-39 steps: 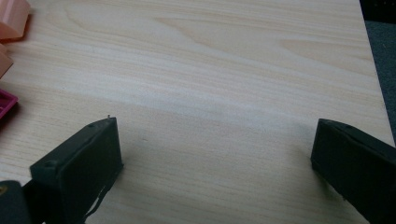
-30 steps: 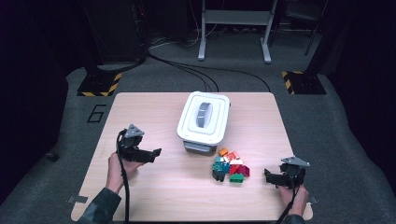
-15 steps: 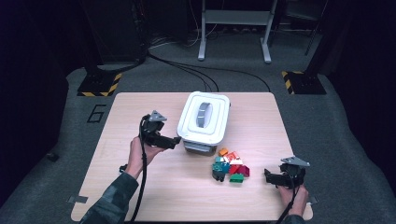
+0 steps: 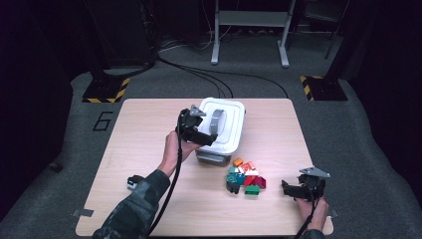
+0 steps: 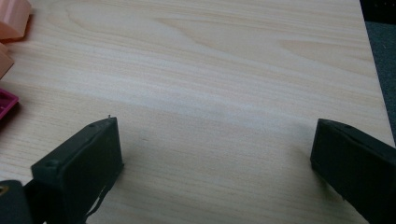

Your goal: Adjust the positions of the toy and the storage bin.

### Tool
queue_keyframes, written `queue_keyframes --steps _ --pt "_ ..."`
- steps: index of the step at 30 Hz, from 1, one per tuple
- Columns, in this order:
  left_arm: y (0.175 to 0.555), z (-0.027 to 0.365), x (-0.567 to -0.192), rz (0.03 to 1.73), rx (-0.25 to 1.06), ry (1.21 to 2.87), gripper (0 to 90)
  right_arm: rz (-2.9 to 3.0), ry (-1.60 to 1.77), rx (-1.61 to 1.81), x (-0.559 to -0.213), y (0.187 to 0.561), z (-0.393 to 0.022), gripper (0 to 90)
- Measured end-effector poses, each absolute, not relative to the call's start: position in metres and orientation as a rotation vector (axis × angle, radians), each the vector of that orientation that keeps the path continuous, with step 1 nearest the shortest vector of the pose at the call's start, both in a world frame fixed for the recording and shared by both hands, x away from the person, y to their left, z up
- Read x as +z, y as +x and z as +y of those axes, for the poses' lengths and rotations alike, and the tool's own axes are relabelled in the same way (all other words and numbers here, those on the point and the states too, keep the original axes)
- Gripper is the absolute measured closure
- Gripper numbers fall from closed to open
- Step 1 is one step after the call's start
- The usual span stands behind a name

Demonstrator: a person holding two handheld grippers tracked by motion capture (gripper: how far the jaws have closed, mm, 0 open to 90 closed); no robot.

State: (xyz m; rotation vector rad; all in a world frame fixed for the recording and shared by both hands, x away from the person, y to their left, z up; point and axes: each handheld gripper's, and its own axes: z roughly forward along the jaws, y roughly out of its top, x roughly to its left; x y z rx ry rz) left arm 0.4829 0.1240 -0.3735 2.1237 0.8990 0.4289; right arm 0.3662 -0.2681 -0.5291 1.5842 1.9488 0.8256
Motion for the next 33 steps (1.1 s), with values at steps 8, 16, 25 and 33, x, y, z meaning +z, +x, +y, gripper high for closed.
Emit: queue_keyframes --steps 8,16,25,33 --pt "0.503 0.105 -0.376 0.919 0.437 2.12 26.4 1.949 1.585 0.827 -0.529 0.366 -0.268 1.4" --pt "0.51 0.097 -0.383 0.965 0.456 2.127 50.8 1.949 1.584 0.828 -0.529 0.366 -0.268 1.6" --pt "0.512 0.11 -0.382 0.999 0.424 2.126 57.4 1.949 1.584 0.829 -0.529 0.366 -0.268 1.7" --pt "0.508 0.123 -0.38 0.979 0.39 2.157 61.7 1.95 1.583 0.83 -0.529 0.366 -0.268 1.7"
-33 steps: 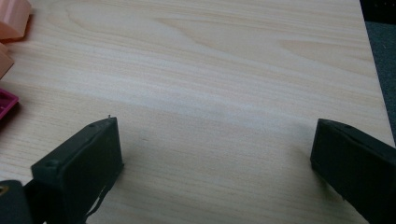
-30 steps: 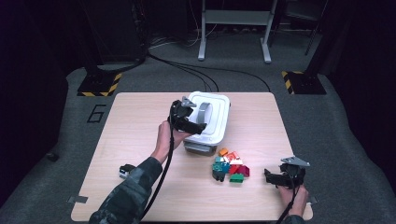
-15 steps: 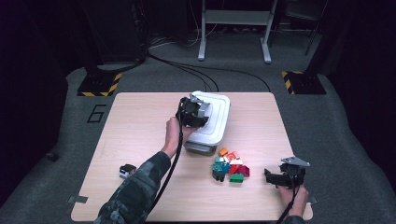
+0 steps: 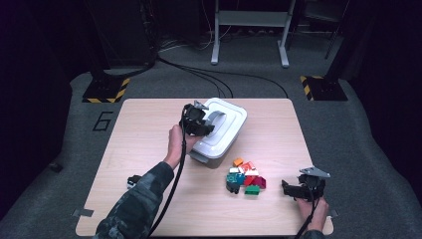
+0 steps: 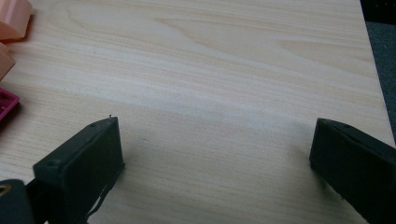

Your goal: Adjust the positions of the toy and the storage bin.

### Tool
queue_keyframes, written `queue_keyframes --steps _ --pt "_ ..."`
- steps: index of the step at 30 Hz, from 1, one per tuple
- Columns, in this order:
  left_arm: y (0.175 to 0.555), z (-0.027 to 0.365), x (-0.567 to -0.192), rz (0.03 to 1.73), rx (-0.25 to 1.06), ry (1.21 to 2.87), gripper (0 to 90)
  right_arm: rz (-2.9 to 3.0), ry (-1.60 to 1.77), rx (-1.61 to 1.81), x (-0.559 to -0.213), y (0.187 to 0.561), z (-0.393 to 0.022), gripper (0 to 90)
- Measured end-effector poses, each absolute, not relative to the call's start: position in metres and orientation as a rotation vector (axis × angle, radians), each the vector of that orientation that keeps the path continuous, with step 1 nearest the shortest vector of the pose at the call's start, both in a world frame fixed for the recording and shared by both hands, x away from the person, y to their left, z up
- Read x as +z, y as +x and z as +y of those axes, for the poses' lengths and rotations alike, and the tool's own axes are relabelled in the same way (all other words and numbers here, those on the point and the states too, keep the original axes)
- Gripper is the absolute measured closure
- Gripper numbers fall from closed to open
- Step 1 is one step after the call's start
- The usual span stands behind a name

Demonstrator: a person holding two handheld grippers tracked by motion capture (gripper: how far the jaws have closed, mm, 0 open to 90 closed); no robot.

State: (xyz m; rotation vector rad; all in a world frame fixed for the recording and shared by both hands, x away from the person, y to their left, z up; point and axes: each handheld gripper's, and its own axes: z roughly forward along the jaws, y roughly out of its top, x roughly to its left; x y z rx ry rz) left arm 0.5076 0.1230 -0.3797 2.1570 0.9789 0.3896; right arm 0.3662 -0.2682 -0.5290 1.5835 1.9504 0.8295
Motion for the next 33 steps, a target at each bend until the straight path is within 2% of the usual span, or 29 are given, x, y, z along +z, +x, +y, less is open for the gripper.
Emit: queue_keyframes --steps 10,33 --pt "0.499 0.138 -0.378 0.933 0.353 2.196 65.4 1.951 1.582 0.83 -0.529 0.366 -0.268 1.9" --pt "0.476 0.172 -0.379 0.918 0.286 2.187 66.6 1.952 1.575 0.832 -0.529 0.366 -0.268 2.1"
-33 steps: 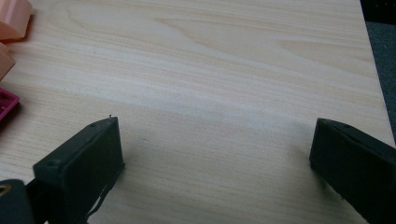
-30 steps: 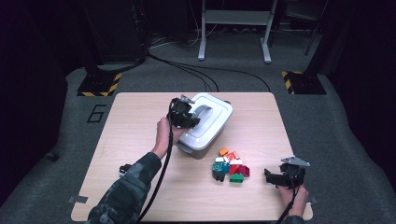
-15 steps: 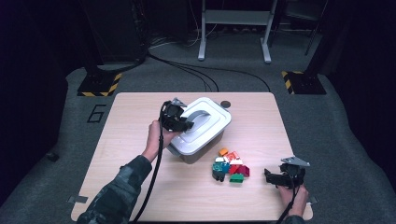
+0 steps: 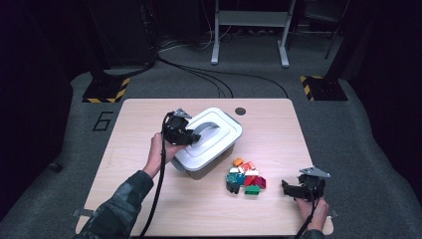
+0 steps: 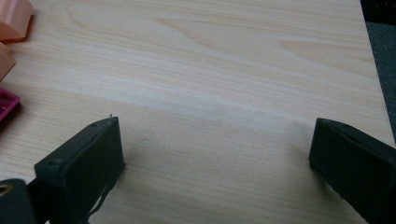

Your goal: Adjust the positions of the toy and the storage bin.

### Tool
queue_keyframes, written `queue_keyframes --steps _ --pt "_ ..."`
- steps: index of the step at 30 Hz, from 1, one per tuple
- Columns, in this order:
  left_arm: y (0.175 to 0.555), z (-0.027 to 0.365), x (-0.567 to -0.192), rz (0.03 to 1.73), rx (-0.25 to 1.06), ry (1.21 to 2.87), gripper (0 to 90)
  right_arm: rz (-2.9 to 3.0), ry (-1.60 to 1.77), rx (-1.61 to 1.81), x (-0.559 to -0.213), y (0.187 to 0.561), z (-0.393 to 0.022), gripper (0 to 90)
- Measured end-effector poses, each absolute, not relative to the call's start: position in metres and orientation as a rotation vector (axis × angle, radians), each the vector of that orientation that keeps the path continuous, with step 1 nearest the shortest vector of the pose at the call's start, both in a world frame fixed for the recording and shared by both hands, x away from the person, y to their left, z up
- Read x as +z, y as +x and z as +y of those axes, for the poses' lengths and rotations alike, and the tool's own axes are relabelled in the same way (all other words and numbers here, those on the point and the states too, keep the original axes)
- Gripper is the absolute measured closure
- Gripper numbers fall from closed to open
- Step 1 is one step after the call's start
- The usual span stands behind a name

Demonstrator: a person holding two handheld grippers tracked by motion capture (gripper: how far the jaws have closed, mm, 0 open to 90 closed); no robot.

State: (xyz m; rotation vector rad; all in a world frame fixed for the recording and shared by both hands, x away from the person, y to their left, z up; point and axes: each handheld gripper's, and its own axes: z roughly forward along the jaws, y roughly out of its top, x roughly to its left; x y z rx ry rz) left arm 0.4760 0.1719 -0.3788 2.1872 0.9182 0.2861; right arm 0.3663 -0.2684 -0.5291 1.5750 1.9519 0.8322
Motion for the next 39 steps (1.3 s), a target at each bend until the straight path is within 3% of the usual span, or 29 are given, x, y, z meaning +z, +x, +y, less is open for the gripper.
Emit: queue_keyframes --steps 7,12,15,39 --pt "0.473 0.171 -0.377 0.901 0.295 2.211 65.7 1.951 1.582 0.831 -0.529 0.366 -0.268 2.1" --pt "0.482 0.159 -0.375 0.922 0.315 2.213 57.8 1.949 1.582 0.829 -0.529 0.366 -0.268 2.2" --pt "0.486 0.152 -0.376 0.926 0.319 2.231 65.7 1.95 1.585 0.83 -0.529 0.366 -0.268 2.3" --pt "0.478 0.155 -0.352 0.893 0.383 2.205 66.7 1.95 1.582 0.833 -0.529 0.366 -0.268 2.9"
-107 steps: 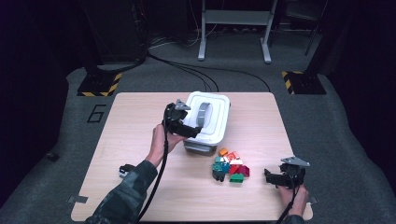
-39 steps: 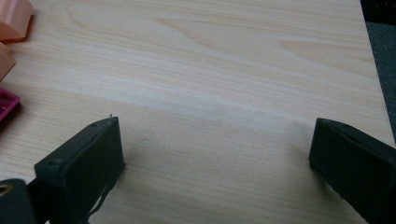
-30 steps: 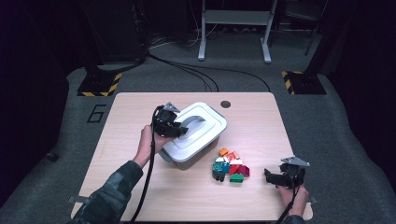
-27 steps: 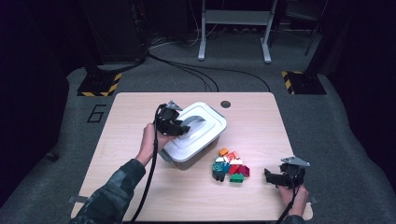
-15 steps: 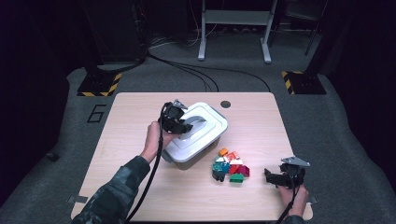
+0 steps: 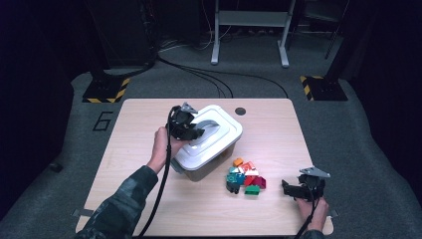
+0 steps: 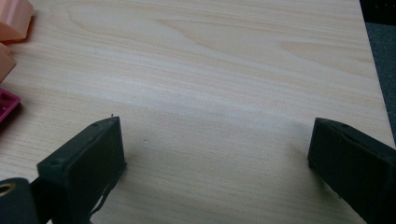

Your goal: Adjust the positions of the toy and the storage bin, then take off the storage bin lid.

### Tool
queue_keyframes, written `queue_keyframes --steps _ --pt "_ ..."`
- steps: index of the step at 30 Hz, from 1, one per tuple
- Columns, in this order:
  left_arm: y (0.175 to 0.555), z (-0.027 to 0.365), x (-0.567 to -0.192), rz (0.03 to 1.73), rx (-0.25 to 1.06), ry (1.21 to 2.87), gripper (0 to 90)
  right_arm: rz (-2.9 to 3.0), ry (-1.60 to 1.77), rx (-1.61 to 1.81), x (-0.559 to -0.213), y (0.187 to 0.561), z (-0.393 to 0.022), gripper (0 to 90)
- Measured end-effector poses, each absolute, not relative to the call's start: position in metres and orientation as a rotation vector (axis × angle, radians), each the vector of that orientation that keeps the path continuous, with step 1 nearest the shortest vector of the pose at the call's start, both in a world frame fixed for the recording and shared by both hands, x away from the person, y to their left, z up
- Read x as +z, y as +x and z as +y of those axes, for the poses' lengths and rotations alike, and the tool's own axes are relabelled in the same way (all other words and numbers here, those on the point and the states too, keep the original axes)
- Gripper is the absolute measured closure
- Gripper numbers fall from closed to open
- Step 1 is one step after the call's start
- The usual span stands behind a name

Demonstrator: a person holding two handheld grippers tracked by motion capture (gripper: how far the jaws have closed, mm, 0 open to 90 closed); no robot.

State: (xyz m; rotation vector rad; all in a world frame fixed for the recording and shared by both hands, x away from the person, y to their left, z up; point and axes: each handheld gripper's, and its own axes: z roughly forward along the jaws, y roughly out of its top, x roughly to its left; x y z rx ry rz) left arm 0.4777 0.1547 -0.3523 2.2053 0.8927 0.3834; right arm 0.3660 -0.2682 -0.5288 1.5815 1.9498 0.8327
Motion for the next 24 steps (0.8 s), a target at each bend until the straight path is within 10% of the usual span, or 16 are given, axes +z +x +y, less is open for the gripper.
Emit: queue_keyframes --steps 24 --pt "0.489 0.194 -0.324 0.965 0.45 2.141 66.6 1.948 1.577 0.832 -0.529 0.367 -0.268 3.0"
